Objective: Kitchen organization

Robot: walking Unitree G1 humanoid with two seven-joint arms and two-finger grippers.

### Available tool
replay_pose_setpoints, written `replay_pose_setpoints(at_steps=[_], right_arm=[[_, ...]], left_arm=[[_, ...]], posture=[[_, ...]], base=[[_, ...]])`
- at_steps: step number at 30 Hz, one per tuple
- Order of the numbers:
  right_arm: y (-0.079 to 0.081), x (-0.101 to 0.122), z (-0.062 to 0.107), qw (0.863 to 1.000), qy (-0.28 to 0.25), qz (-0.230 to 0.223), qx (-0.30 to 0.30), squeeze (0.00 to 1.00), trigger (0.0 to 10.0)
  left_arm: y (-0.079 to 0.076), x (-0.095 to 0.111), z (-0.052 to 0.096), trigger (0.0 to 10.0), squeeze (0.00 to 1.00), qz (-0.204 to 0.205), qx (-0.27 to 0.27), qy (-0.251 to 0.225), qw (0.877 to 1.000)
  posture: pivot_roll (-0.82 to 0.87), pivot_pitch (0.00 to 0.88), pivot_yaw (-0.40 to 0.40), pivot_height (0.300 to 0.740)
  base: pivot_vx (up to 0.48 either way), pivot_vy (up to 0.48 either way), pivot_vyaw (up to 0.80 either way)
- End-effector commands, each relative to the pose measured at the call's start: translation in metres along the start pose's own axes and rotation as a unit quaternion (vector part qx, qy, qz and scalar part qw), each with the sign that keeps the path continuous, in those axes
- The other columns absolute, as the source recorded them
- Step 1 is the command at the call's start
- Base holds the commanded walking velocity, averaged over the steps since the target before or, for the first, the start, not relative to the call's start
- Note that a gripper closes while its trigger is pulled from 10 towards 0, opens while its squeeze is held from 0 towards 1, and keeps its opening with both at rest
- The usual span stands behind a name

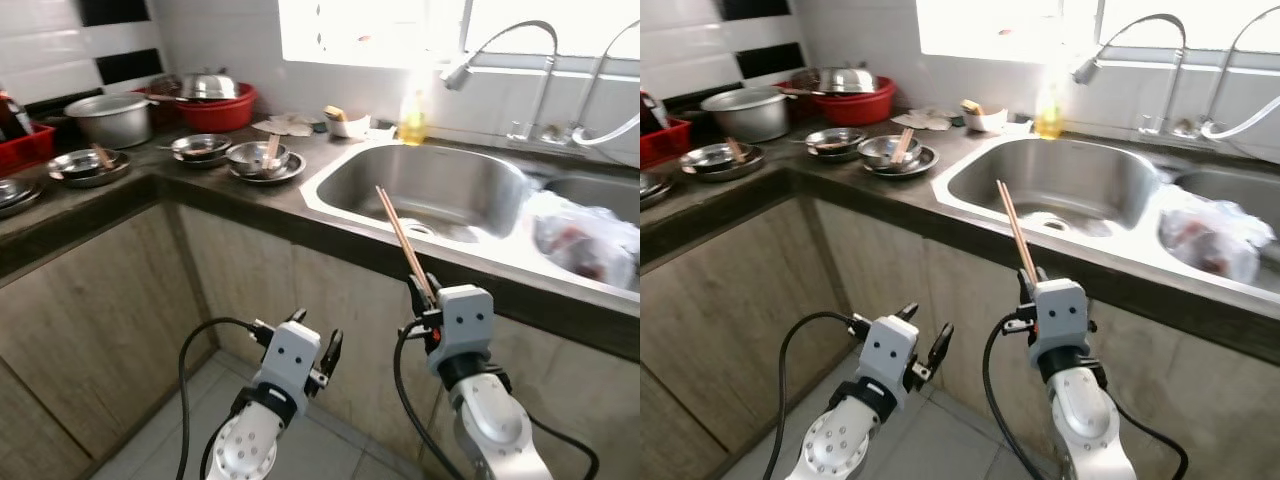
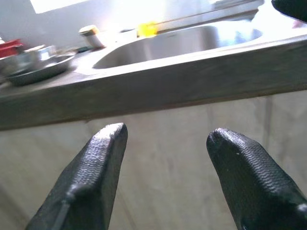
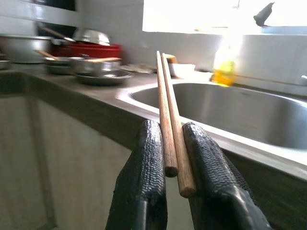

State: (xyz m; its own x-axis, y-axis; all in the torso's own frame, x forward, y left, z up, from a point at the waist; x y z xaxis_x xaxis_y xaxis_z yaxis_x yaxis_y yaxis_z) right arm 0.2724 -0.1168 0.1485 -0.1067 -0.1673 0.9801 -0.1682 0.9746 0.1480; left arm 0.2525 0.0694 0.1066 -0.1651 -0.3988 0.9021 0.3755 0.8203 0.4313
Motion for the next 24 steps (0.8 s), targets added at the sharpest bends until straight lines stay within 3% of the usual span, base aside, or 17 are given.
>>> replay_pose_setpoints(at_steps=[1, 7, 24], right_arm=[[0.008, 0.005, -0.004, 1.0, -0.012, 0.003, 0.016, 0.0, 10.0], [0.007, 0.006, -0.005, 1.0, -0.012, -0.001, 0.014, 0.0, 10.0], [-0.008, 0.021, -0.022, 1.0, -0.031, 0.001, -0.005, 0.0, 10.0]], left_arm=[[0.008, -0.001, 0.001, 10.0, 0.0, -0.009, 0.009, 0.004, 1.0], [0.008, -0.001, 0.0, 10.0, 0.0, -0.008, 0.01, 0.004, 1.0], [0.009, -0.001, -0.002, 10.0, 0.0, -0.009, 0.012, 0.003, 1.0]], posture=[[0.19, 0.0, -0.031, 0.74], [0.19, 0.0, -0.03, 0.74], [0.18, 0.0, -0.034, 0.74]], base=[[0.315, 0.0, 0.71], [0.312, 0.0, 0.78], [0.311, 0.0, -0.07]])
Point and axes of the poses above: a point about 5 cm out from each wrist's last joint towards the gripper, its own z axis pointing back from the gripper into the wrist, its own x axis along the axis of the wrist's last joint, y = z × x, the point moved 3 cm from there along -z, pointing out of the wrist towards the gripper, and after that the axes turned 13 degrees about -z, right-handed, at the moved point
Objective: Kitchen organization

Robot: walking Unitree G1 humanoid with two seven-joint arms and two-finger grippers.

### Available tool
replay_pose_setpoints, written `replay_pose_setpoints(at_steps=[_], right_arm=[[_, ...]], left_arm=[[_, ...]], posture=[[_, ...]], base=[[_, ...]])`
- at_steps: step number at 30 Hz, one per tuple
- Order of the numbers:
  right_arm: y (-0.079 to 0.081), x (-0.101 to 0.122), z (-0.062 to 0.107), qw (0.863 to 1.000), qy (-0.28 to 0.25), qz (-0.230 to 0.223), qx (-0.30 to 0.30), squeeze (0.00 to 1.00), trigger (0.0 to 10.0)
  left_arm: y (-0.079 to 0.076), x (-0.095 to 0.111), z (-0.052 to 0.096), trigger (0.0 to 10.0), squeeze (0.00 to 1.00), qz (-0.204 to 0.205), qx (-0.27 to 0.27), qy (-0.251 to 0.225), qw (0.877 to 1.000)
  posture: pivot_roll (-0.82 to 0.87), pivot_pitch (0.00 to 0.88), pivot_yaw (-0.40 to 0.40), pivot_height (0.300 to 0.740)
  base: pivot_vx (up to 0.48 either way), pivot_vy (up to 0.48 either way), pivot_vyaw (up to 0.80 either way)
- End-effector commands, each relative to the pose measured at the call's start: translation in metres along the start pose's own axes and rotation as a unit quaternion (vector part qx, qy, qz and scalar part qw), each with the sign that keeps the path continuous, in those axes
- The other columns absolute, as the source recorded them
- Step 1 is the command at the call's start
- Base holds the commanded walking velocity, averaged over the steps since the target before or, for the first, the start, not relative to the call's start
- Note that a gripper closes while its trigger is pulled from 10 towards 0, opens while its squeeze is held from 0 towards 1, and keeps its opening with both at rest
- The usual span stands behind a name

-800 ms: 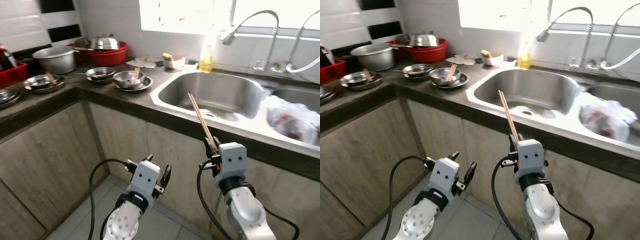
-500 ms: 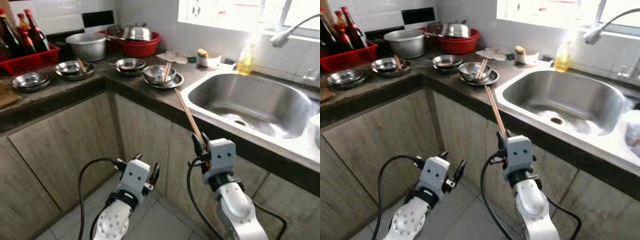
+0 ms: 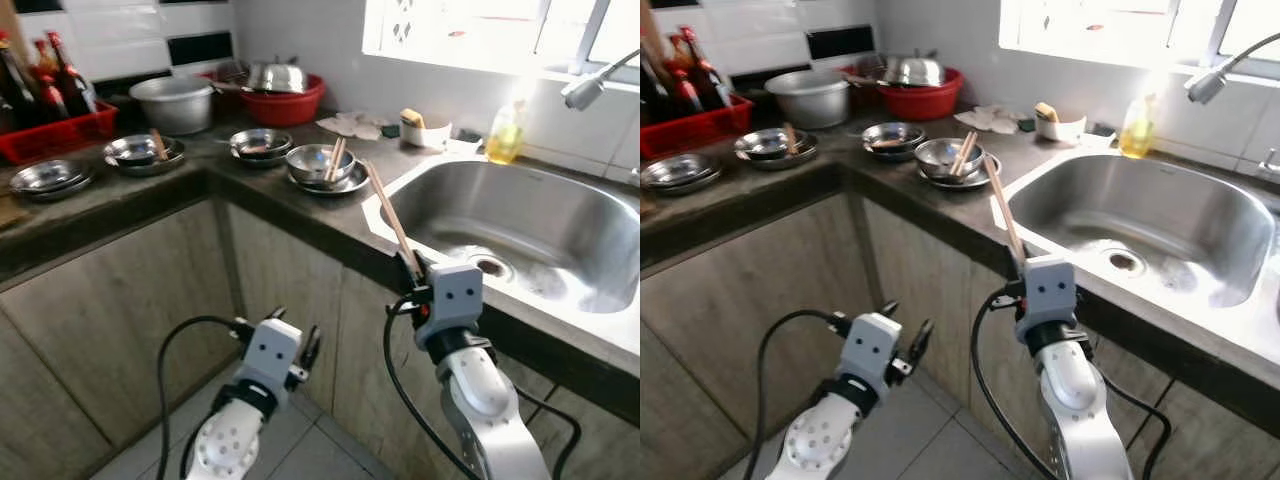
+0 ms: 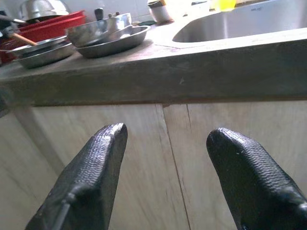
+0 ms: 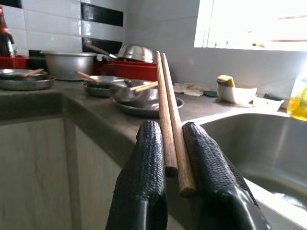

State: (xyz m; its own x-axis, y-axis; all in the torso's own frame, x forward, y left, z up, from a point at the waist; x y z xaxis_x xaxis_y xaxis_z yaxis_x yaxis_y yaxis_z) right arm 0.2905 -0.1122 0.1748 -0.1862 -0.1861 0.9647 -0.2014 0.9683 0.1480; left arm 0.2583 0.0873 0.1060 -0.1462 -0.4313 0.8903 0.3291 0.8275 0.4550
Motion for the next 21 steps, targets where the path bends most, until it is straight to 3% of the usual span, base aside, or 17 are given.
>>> replay_pose_setpoints(at_steps=[1, 14, 19, 21], right_arm=[[-0.014, -0.002, 0.001, 1.0, 0.012, 0.007, -0.022, 0.0, 10.0], [-0.023, 0.006, -0.011, 0.999, 0.03, 0.03, -0.018, 0.0, 10.0], [-0.029, -0.001, -0.018, 0.995, 0.093, 0.045, 0.0, 0.0, 10.0], [-0.032, 0.0, -0.021, 0.994, 0.092, 0.05, 0.003, 0.0, 10.0]], left_arm=[[-0.007, 0.008, -0.003, 10.0, 0.0, 0.004, -0.011, -0.012, 1.0], [-0.005, 0.01, -0.005, 10.0, 0.0, 0.004, -0.009, -0.016, 1.0], [-0.004, 0.009, -0.007, 10.0, 0.0, 0.01, -0.002, -0.01, 1.0], [-0.004, 0.01, -0.007, 10.0, 0.0, 0.011, -0.004, -0.013, 1.0]], posture=[[0.18, 0.0, -0.034, 0.74], [0.18, 0.0, -0.035, 0.74], [0.18, 0.0, -0.039, 0.74], [0.18, 0.0, -0.041, 0.74]], base=[[0.307, 0.0, -0.8], [0.305, 0.0, -0.8], [0.053, 0.0, -0.09], [0.0, 0.0, 0.0]])
Point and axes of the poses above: a point about 5 cm out from each wrist's last joint towards the gripper, its own z axis pointing back from the gripper into the wrist, its own x axis along the axis of the wrist's last joint, y = z × x, the point moved 3 cm from there along -z, pointing out of the wrist towards the gripper, and after that the axes turned 13 degrees about -z, right-handed, at the moved point
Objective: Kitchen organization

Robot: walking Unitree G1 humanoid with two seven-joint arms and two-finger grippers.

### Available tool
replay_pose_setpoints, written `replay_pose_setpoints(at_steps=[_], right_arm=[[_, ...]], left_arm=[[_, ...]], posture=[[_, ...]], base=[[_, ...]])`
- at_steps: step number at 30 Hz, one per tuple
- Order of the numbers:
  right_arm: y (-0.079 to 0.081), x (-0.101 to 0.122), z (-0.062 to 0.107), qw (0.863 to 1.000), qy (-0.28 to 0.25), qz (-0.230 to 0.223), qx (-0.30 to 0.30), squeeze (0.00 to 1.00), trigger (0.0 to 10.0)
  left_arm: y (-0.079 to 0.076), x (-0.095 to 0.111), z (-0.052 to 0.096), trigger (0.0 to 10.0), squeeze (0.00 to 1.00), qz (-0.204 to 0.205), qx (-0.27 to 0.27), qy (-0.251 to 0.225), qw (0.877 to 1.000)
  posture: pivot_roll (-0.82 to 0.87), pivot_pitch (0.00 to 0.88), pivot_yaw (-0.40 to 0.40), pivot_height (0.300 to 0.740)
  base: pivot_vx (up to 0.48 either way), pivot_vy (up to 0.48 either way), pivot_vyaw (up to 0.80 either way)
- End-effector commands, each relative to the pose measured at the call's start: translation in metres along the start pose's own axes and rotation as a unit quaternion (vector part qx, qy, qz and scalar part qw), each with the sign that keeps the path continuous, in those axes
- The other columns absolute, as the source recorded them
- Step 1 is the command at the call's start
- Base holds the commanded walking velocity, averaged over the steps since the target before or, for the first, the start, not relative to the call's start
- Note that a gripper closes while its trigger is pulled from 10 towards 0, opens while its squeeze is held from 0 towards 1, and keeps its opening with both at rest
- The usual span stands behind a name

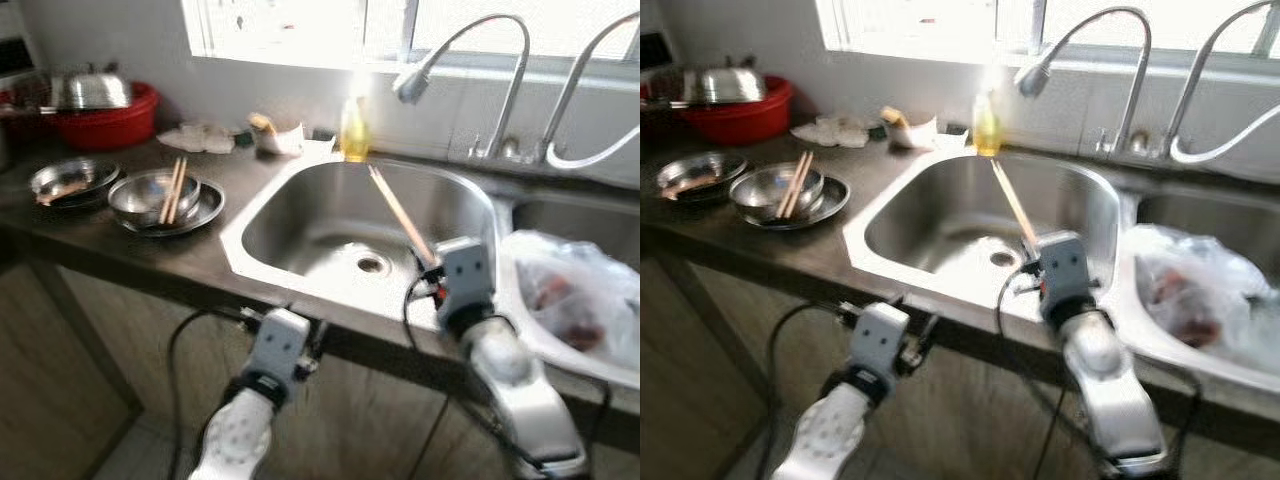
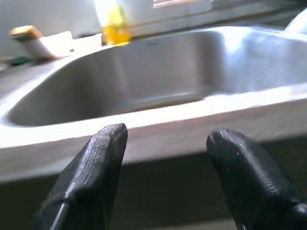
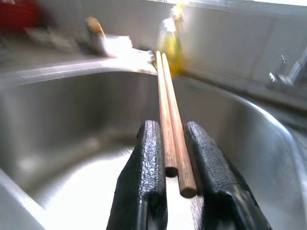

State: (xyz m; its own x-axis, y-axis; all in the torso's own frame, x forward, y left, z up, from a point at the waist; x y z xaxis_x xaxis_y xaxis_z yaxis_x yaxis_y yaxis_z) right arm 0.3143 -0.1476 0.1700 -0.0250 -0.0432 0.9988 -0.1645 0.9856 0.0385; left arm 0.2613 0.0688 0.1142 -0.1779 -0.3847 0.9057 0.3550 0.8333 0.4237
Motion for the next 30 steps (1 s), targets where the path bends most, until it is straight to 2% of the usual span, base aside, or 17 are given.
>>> replay_pose_setpoints(at_steps=[1, 2, 4, 8, 10, 11, 13, 19, 27, 30], right_arm=[[0.003, 0.006, -0.009, 1.0, 0.004, 0.002, 0.019, 0.0, 10.0], [0.003, 0.006, -0.009, 1.0, 0.004, 0.002, 0.019, 0.0, 10.0], [-0.005, 0.003, -0.017, 0.998, 0.039, 0.026, 0.029, 0.0, 10.0], [-0.016, 0.007, -0.031, 0.996, 0.061, 0.048, 0.033, 0.0, 10.0], [-0.022, -0.001, -0.038, 0.99, 0.106, 0.084, 0.047, 0.0, 10.0], [-0.03, -0.007, -0.044, 0.984, 0.135, 0.109, 0.039, 0.0, 10.0], [-0.032, -0.01, -0.047, 0.979, 0.154, 0.121, 0.052, 0.0, 10.0], [-0.039, -0.016, -0.06, 0.972, 0.192, 0.119, 0.058, 0.0, 10.0], [-0.043, -0.035, -0.074, 0.954, 0.265, 0.119, 0.07, 0.0, 10.0], [-0.046, -0.041, -0.076, 0.947, 0.28, 0.143, 0.069, 0.0, 10.0]], left_arm=[[0.006, -0.005, 0.003, 10.0, 0.0, -0.004, 0.007, 0.011, 1.0], [0.006, -0.005, 0.003, 10.0, 0.0, -0.004, 0.007, 0.011, 1.0], [0.004, -0.005, 0.004, 10.0, 0.0, -0.002, 0.002, 0.013, 1.0], [0.001, -0.005, 0.006, 10.0, 0.0, 0.001, -0.005, 0.013, 1.0], [-0.001, -0.003, 0.007, 10.0, 0.0, 0.004, -0.008, 0.011, 1.0], [-0.003, 0.0, 0.008, 10.0, 0.0, 0.007, -0.011, 0.007, 1.0], [-0.005, 0.002, 0.01, 10.0, 0.0, 0.006, -0.015, 0.005, 1.0], [-0.01, 0.007, 0.018, 10.0, 0.0, 0.018, -0.02, 0.002, 1.0], [-0.02, 0.015, 0.027, 10.0, 0.0, 0.03, -0.04, -0.003, 0.999], [-0.021, 0.016, 0.03, 10.0, 0.0, 0.03, -0.04, 0.001, 0.999]], posture=[[0.18, 0.0, -0.042, 0.74], [0.18, 0.0, -0.042, 0.74], [0.18, 0.0, -0.041, 0.74], [0.18, 0.0, -0.041, 0.74], [0.18, 0.0, -0.046, 0.74], [0.19, 0.0, -0.05, 0.74], [0.19, 0.0, -0.054, 0.74], [0.2, 0.016, -0.059, 0.74], [0.21, 0.059, -0.065, 0.74], [0.22, 0.071, -0.076, 0.74]], base=[[0.0, 0.0, 0.0], [0.0, 0.0, 0.0], [0.0, 0.0, 0.0], [0.0, 0.0, 0.0], [0.0, 0.0, 0.0], [0.0, 0.0, 0.0], [0.0, 0.0, 0.0], [0.0, 0.0, 0.0], [0.0, 0.0, 0.0], [0.0, 0.0, 0.0]])
Point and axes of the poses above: a point about 5 cm out from each wrist's last joint towards the gripper, its own z axis pointing back from the gripper into the wrist, its own x axis along the axis of the wrist's last joint, y = z × x, the point moved 3 cm from there along -z, pointing out of the wrist towards the gripper, and after that the axes turned 13 degrees about -z, right-handed, at the moved point
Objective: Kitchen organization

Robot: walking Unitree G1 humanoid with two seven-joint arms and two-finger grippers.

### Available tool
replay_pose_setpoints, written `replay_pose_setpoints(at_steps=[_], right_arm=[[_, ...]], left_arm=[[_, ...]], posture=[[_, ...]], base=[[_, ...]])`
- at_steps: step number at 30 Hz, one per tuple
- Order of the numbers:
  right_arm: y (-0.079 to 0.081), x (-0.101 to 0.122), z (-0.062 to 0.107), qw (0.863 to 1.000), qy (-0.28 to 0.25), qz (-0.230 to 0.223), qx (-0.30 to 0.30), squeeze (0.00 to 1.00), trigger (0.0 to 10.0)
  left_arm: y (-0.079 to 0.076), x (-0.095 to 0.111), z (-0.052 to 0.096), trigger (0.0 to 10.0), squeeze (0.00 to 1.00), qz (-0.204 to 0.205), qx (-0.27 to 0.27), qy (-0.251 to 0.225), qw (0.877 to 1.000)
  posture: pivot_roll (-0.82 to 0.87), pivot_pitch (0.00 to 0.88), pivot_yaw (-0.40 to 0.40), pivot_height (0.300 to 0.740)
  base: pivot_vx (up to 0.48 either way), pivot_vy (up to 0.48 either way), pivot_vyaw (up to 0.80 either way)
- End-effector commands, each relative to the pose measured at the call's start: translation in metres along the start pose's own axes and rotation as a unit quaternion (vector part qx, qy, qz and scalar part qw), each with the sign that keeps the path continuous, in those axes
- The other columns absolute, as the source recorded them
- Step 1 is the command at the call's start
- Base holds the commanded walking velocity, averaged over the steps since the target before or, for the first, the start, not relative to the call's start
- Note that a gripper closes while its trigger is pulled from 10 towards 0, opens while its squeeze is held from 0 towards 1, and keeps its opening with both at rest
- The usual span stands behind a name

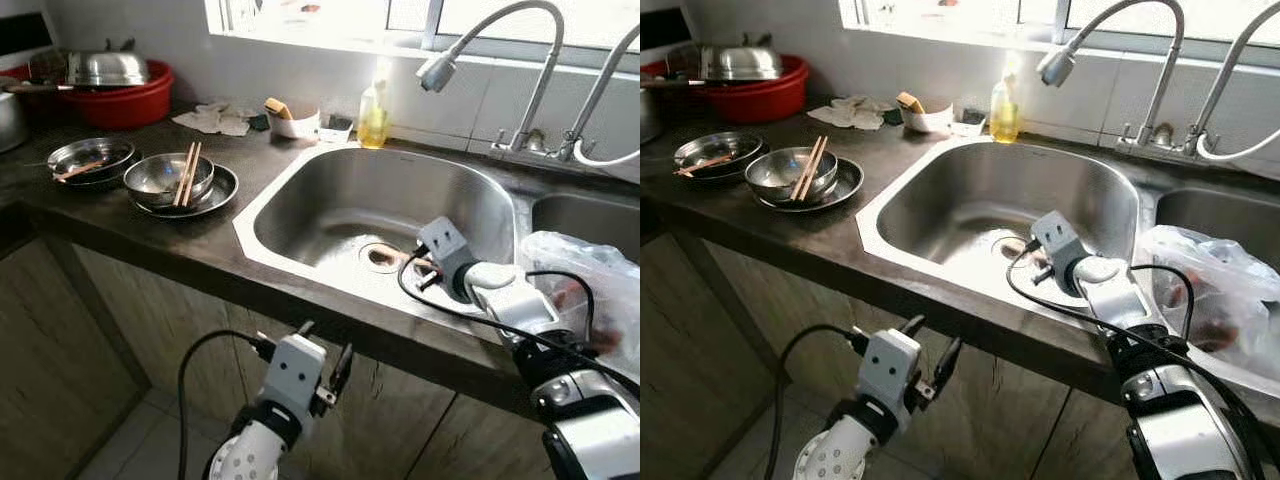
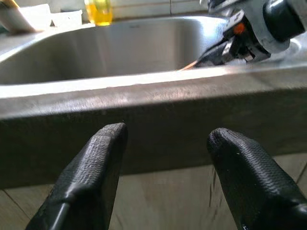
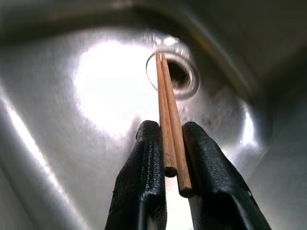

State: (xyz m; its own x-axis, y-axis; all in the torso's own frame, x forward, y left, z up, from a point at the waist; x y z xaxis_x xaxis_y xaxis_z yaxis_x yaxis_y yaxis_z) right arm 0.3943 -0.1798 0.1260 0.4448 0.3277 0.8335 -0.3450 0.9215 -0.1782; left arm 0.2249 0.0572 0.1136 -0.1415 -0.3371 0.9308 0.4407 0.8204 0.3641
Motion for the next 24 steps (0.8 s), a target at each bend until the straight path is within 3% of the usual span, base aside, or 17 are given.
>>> replay_pose_setpoints(at_steps=[1, 3, 4, 5, 11, 14, 17, 21, 22, 23, 24], right_arm=[[-0.003, 0.003, -0.003, 1.0, 0.005, 0.019, -0.002, 0.0, 10.0], [-0.004, 0.002, -0.003, 1.0, 0.008, 0.018, -0.004, 0.0, 10.0], [-0.005, 0.001, -0.003, 1.0, 0.009, 0.019, -0.006, 0.21, 10.0], [-0.006, 0.001, -0.004, 1.0, 0.01, 0.021, -0.008, 1.0, 10.0], [-0.008, 0.003, -0.005, 1.0, 0.0, 0.01, -0.007, 1.0, 10.0], [-0.012, 0.011, -0.003, 0.999, -0.025, -0.001, -0.023, 1.0, 10.0], [-0.016, 0.016, 0.0, 0.998, -0.037, 0.016, -0.04, 1.0, 10.0], [-0.015, 0.028, 0.008, 0.995, -0.081, -0.007, -0.057, 1.0, 10.0], [-0.014, 0.03, 0.01, 0.994, -0.089, -0.013, -0.058, 0.58, 10.0], [-0.013, 0.032, 0.012, 0.993, -0.098, -0.019, -0.057, 0.0, 10.0], [-0.01, 0.036, 0.017, 0.99, -0.122, -0.03, -0.058, 0.0, 10.0]], left_arm=[[0.002, 0.005, 0.003, 10.0, 0.0, -0.002, 0.003, -0.003, 1.0], [0.002, 0.004, 0.005, 10.0, 0.0, -0.001, 0.004, 0.001, 1.0], [0.002, 0.004, 0.005, 10.0, 0.0, -0.001, 0.005, 0.003, 1.0], [0.002, 0.003, 0.005, 10.0, 0.0, 0.0, 0.005, 0.004, 1.0], [0.003, 0.003, 0.006, 10.0, 0.0, 0.0, 0.006, 0.008, 1.0], [0.004, 0.002, 0.004, 10.0, 0.0, -0.003, 0.008, 0.011, 1.0], [0.005, 0.002, 0.002, 10.0, 0.0, -0.005, 0.007, 0.011, 1.0], [0.006, 0.001, 0.0, 10.0, 0.0, -0.007, 0.008, 0.011, 1.0], [0.006, 0.001, 0.0, 10.0, 0.0, -0.008, 0.008, 0.011, 1.0], [0.006, 0.001, -0.001, 10.0, 0.0, -0.008, 0.008, 0.011, 1.0], [0.007, 0.0, -0.002, 10.0, 0.0, -0.012, 0.01, 0.012, 1.0]], posture=[[0.22, 0.077, -0.078, 0.74], [0.22, 0.083, -0.08, 0.74], [0.22, 0.083, -0.08, 0.74], [0.22, 0.083, -0.08, 0.74], [0.21, 0.091, -0.076, 0.74], [0.21, 0.087, -0.074, 0.74], [0.21, 0.083, -0.073, 0.74], [0.2, 0.073, -0.065, 0.74], [0.2, 0.066, -0.067, 0.74], [0.2, 0.064, -0.069, 0.74], [0.2, 0.058, -0.069, 0.74]], base=[[0.0, 0.0, 0.0], [0.0, 0.0, 0.0], [0.0, 0.0, 0.0], [0.0, 0.0, 0.0], [0.0, 0.0, 0.0], [0.0, 0.0, 0.0], [0.0, 0.0, 0.0], [0.0, 0.0, 0.0], [0.0, 0.0, 0.0], [0.0, 0.0, 0.0], [0.0, 0.0, 0.0]])
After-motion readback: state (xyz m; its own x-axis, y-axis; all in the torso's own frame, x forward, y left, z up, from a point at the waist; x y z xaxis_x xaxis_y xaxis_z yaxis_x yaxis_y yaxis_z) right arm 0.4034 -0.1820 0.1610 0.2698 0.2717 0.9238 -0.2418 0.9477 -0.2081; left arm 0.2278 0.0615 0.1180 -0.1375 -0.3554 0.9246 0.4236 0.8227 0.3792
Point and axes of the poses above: a point about 5 cm out from each wrist's last joint towards the gripper, its own z axis pointing back from the gripper into the wrist, its own x axis along the axis of the wrist's last joint, y = z × x, the point moved 3 cm from there along -z, pointing out of the wrist towards the gripper, and after that the axes turned 13 degrees about -z, right-handed, at the moved point
